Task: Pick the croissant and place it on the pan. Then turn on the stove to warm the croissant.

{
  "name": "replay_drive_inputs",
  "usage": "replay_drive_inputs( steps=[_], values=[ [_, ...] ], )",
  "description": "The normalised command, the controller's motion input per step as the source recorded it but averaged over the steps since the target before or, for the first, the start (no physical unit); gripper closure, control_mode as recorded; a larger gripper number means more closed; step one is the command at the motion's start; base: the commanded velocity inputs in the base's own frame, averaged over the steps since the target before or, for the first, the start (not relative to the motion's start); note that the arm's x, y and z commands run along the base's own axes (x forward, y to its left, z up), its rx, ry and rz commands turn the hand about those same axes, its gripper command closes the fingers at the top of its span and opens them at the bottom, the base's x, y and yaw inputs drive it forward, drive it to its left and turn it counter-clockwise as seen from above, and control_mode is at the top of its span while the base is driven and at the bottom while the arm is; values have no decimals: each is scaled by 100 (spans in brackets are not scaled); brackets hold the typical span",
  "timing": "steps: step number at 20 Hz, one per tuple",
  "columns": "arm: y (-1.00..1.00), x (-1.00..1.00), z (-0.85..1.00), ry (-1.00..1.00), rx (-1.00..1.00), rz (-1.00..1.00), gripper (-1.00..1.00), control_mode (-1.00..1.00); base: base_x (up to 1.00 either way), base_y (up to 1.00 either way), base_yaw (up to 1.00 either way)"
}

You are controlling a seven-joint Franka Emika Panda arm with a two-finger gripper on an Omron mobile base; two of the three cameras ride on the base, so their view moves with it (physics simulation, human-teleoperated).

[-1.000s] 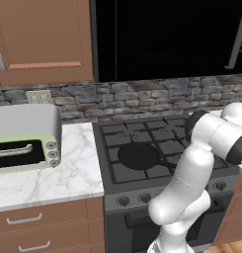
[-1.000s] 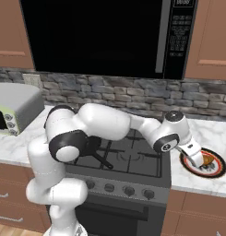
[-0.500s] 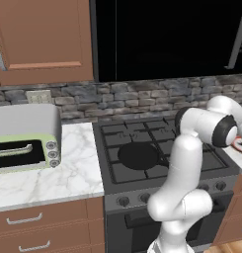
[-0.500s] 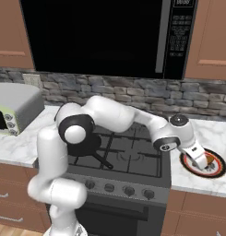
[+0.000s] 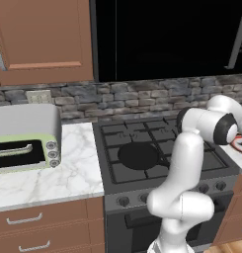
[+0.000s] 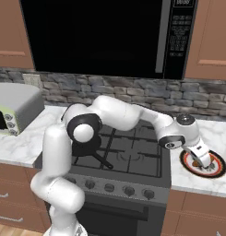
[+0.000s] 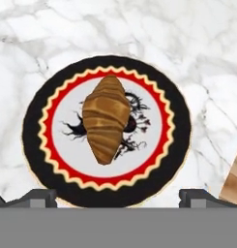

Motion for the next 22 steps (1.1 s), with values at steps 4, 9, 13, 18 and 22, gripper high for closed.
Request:
replay_drive_inputs(
  steps=[4, 9, 13, 18, 22],
  values=[
    [0, 39, -14, 0, 0, 0, -100, -100, 0, 0, 0],
    [-2, 30, -21, 0, 0, 0, -100, -100, 0, 0, 0],
    [-14, 21, -25, 2, 0, -3, -100, -100, 0, 0, 0],
    [-21, 12, -27, 5, 0, -9, -100, -100, 0, 0, 0],
    [-18, 19, -28, 5, 0, -8, -100, -100, 0, 0, 0]
  ],
)
